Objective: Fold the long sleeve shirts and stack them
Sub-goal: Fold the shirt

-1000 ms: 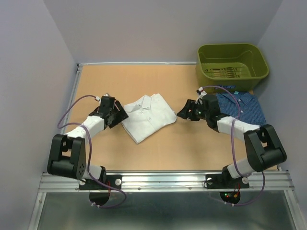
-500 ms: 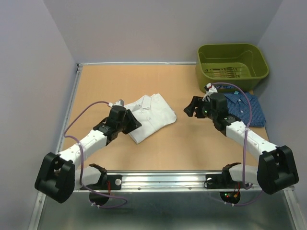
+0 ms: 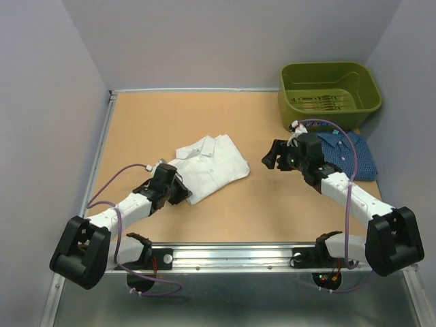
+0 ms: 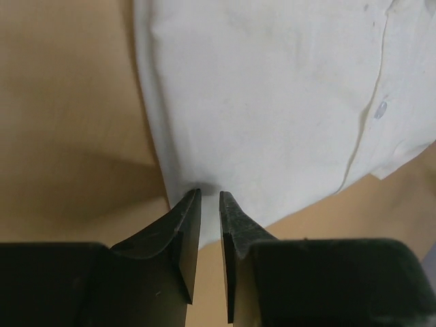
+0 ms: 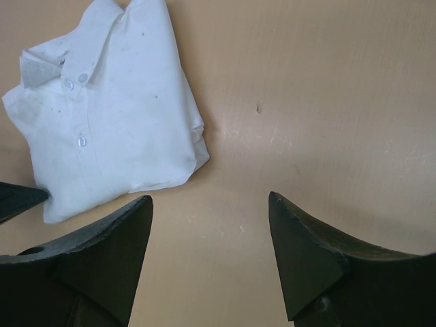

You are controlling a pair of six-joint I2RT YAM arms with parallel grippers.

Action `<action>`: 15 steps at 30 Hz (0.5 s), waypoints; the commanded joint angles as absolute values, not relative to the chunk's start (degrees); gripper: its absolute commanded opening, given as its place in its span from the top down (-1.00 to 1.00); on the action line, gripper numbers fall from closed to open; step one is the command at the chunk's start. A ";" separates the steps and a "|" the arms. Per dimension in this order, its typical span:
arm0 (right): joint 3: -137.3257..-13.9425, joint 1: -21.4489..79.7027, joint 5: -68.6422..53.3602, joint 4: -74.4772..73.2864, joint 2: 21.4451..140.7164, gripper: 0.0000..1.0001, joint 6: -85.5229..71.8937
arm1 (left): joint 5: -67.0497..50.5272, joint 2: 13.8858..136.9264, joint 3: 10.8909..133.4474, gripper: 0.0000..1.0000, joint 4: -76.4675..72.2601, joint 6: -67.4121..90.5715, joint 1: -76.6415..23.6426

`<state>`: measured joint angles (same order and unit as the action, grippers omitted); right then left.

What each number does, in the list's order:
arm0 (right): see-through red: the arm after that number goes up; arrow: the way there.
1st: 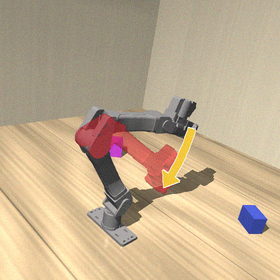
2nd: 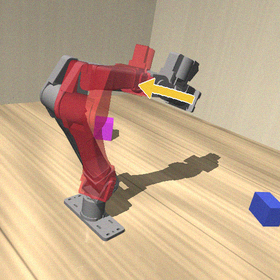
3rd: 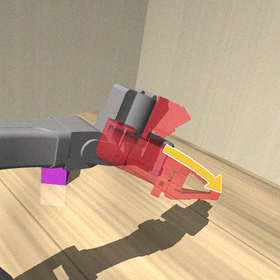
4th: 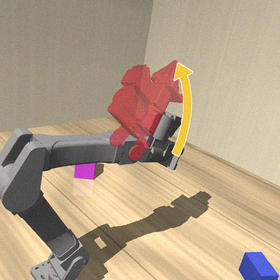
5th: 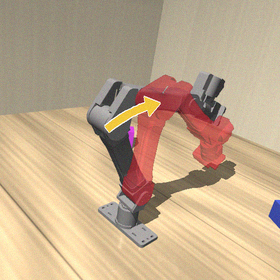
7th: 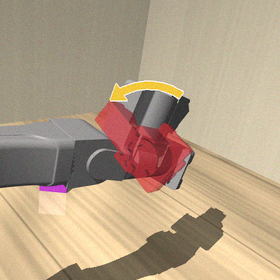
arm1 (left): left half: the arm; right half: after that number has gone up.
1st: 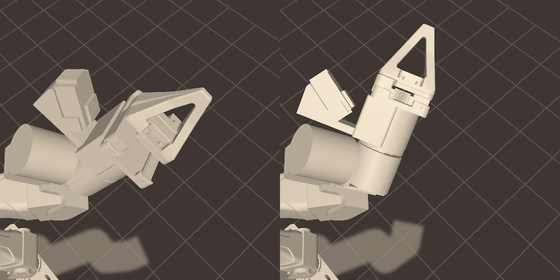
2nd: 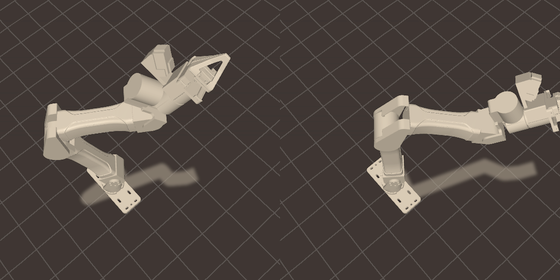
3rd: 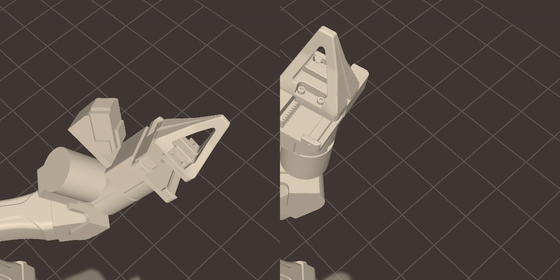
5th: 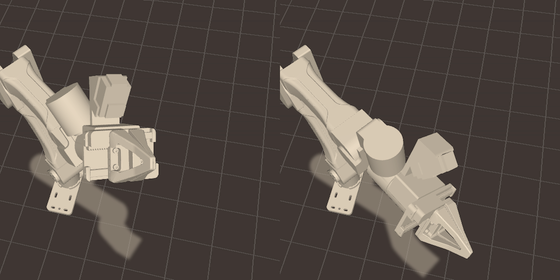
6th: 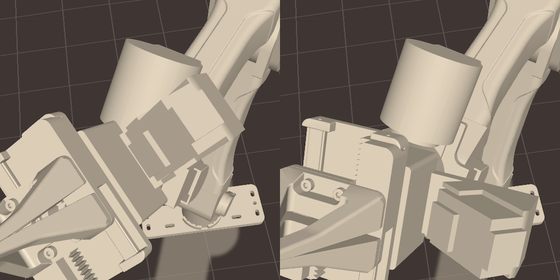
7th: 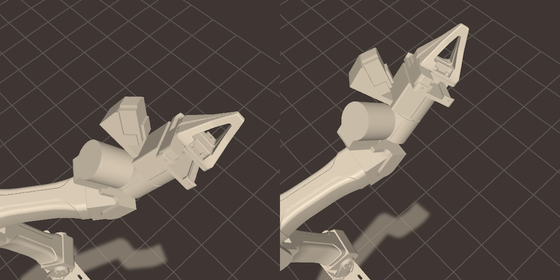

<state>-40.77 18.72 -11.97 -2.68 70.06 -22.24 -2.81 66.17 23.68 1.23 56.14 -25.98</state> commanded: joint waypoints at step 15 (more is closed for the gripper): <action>-44.30 18.19 14.82 -11.33 65.39 -0.63 -19.69 | 0.35 61.87 39.01 -0.77 9.32 44.84 -23.55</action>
<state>-40.77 18.72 1.76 -8.45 66.61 -20.32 1.54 60.58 35.46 10.57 48.60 -22.46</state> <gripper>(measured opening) 0.793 0.879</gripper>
